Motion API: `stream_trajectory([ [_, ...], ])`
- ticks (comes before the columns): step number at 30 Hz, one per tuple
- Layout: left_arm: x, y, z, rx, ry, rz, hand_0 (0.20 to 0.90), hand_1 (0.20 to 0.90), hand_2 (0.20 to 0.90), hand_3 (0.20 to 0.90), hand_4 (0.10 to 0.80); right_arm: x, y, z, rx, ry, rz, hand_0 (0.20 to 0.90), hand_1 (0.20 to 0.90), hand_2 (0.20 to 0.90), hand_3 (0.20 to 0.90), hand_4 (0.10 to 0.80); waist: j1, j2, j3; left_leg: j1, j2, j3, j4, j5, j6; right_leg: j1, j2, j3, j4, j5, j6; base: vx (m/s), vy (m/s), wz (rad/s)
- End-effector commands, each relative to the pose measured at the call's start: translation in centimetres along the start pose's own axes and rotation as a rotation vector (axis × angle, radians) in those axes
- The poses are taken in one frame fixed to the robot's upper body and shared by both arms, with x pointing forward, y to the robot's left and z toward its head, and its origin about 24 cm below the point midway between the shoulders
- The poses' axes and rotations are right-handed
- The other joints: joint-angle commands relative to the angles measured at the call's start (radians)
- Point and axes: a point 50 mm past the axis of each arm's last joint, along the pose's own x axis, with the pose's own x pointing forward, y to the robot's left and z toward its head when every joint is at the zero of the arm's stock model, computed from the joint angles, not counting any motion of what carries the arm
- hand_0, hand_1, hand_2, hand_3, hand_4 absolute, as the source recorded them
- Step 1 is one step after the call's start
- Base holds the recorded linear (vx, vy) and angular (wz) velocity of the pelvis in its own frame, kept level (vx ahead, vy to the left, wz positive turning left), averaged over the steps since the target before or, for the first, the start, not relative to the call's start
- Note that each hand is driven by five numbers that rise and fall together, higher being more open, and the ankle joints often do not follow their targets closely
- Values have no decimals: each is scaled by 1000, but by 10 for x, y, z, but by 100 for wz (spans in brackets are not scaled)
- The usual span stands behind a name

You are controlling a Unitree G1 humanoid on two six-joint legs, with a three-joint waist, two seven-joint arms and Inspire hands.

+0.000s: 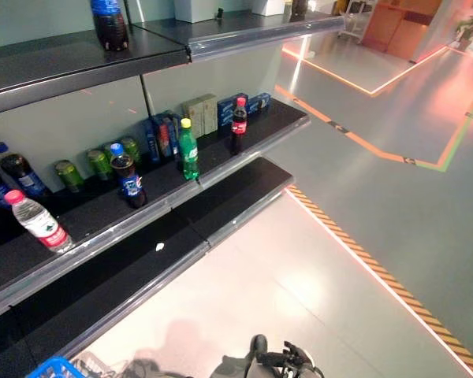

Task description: Pick up the drink and place into the basket.

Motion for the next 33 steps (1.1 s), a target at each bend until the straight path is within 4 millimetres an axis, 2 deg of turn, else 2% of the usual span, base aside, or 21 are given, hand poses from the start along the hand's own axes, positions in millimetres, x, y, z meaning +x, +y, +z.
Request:
stream_trajectory([
  [1, 2, 9, 22, -16, -130, -46, 300, 300, 300, 200, 100, -2, -23, -14, -54, 81, -54, 900, 900, 900, 900, 800, -11, 22, 2, 47, 74, -14, 120, 173, -24, 39, 48, -20, -49, 96, -26, 389, -448, 52],
  [2, 2, 18, 25, -11, -126, -32, 300, 300, 300, 200, 100, -3, -30, -14, -65, 75, -55, 900, 900, 900, 900, 800, -1, 3, 7, -20, 72, 2, 259, 237, -25, 77, 54, -30, -59, 81, -50, 397, -517, 46],
  [4, 5, 27, 34, 26, -112, -20, 300, 300, 300, 200, 100, -2, -40, -7, -59, 60, -73, 900, 900, 900, 900, 800, 25, -30, 27, -218, 41, 55, 511, 269, 6, 158, 74, -44, -76, 50, -99, 405, -528, 6],
  [5, 5, 27, 35, 43, -110, -20, 300, 300, 300, 200, 100, -2, -41, -6, -51, 58, -81, 900, 900, 900, 900, 800, 32, -28, 30, -264, 36, 57, 542, 265, 14, 171, 84, -45, -76, 41, -106, 347, -336, -20],
  [7, 5, 35, 38, 42, -117, 11, 300, 300, 300, 200, 100, -1, -43, 2, -59, 43, -85, 900, 900, 900, 900, 800, 71, -6, 41, -320, -110, 90, 458, 196, 43, 225, 137, -25, -94, 15, -99, 386, -198, -16],
  [8, 5, 38, 40, 25, -125, 21, 300, 300, 300, 200, 100, -1, -42, 4, -76, 37, -78, 900, 900, 900, 900, 800, 81, 1, 42, -328, -124, 111, 386, 220, 36, 243, 159, -12, -106, 7, -97, 387, -136, -21],
  [9, 5, 38, 43, 15, -127, 21, 300, 300, 300, 200, 100, -1, -41, 5, -83, 34, -73, 900, 900, 900, 900, 800, 88, 8, 45, -330, -101, 138, 299, 242, 30, 263, 173, -15, -116, -5, -97, 528, -130, -48],
  [10, 6, 36, 47, 18, -127, 2, 300, 300, 300, 200, 100, -1, -40, 3, -84, 41, -67, 900, 900, 900, 900, 800, 99, 20, 46, -350, -68, 200, 133, 291, 15, 298, 198, -28, -132, -28, -104, 560, -111, -50],
  [13, 6, 27, 43, 43, -121, -36, 300, 300, 300, 200, 100, -1, -34, -7, -44, 65, -65, 900, 900, 900, 900, 800, 134, 34, 35, -406, -68, 315, -50, 377, -15, 376, 237, -57, -133, -89, -112, 533, -105, -12],
  [14, 6, 24, 41, 46, -120, -48, 300, 300, 300, 200, 100, -1, -31, -8, -33, 67, -62, 900, 900, 900, 900, 800, 141, 34, 28, -412, -72, 347, -67, 378, -13, 395, 247, -67, -117, -120, -115, 399, -69, 22],
  [16, 6, 21, 39, 15, -126, -42, 300, 300, 300, 200, 100, -1, -24, -7, -44, 69, -44, 900, 900, 900, 900, 800, 136, 20, 18, -384, -85, 372, -39, 312, 22, 394, 251, -72, -41, -165, -115, 371, -26, 12],
  [18, 5, 20, 37, -9, -135, -30, 300, 300, 300, 200, 100, 0, -17, -9, -57, 96, -35, 900, 900, 900, 900, 800, 143, 3, 4, -366, -108, 357, -22, 269, 53, 403, 244, -65, 53, -131, -85, 364, 1, -16],
  [20, 4, 14, 33, -13, -145, -35, 300, 300, 300, 200, 100, -1, -12, -17, -94, 116, 1, 900, 900, 900, 900, 800, 142, -33, -15, -318, -127, 368, -30, 217, 108, 401, 232, -60, 197, -1, -11, 387, -8, -7],
  [21, 4, 14, 33, -11, -144, -35, 300, 300, 300, 200, 100, -1, -11, -17, -101, 113, 7, 900, 900, 900, 900, 800, 144, -32, -18, -314, -124, 368, -37, 221, 111, 395, 238, -58, 211, 20, -5, 339, -11, 32],
  [22, 5, 11, 33, 8, -143, -35, 300, 300, 300, 200, 100, -1, -8, -18, -114, 99, 24, 900, 900, 900, 900, 800, 147, -34, -23, -276, -122, 345, -57, 214, 120, 363, 236, -67, 344, 98, 41, 392, -48, 60],
  [23, 5, 4, 33, 40, -139, -43, 300, 300, 300, 200, 100, -1, -3, -17, -104, 89, 23, 900, 900, 900, 900, 800, 147, -15, -32, -231, -87, 316, -77, 217, 113, 297, 239, -84, 487, 170, 71, 452, -64, 74],
  [24, 5, 2, 33, 52, -137, -46, 300, 300, 300, 200, 100, -1, -2, -16, -92, 91, 15, 900, 900, 900, 900, 800, 137, -16, -31, -208, -83, 300, -81, 210, 113, 251, 204, -90, 528, 154, 70, 381, -113, 74],
  [26, 4, -7, 25, 61, -112, -78, 300, 300, 300, 200, 100, -1, -3, -14, -82, 85, 4, 900, 900, 900, 900, 800, 112, -3, -22, -182, -61, 267, -70, 195, 106, 169, 141, -100, 487, 83, 37, 232, -146, 66],
  [29, 0, -26, 5, 89, -55, -150, 300, 300, 300, 200, 100, -1, -2, -9, -64, 40, -2, 900, 900, 900, 900, 800, 83, 20, 12, -131, -42, 177, -70, 167, 88, 64, 43, -88, 297, 82, 3, 182, -300, 88],
  [31, -3, -33, -5, 106, -25, -190, 300, 300, 300, 200, 100, 0, -3, -7, -39, 31, -18, 900, 900, 900, 900, 800, 60, 8, 35, -102, -41, 116, -60, 122, 69, 39, -51, -40, 86, 137, 11, 254, -492, 121],
  [33, -5, -41, -12, 106, -1, -230, 300, 300, 300, 200, 100, 0, -4, -3, -39, 27, -19, 900, 900, 900, 900, 800, 38, 6, 49, -72, -5, 57, -64, 75, 41, 40, -100, 34, -83, 192, 39, 272, -533, 144],
])
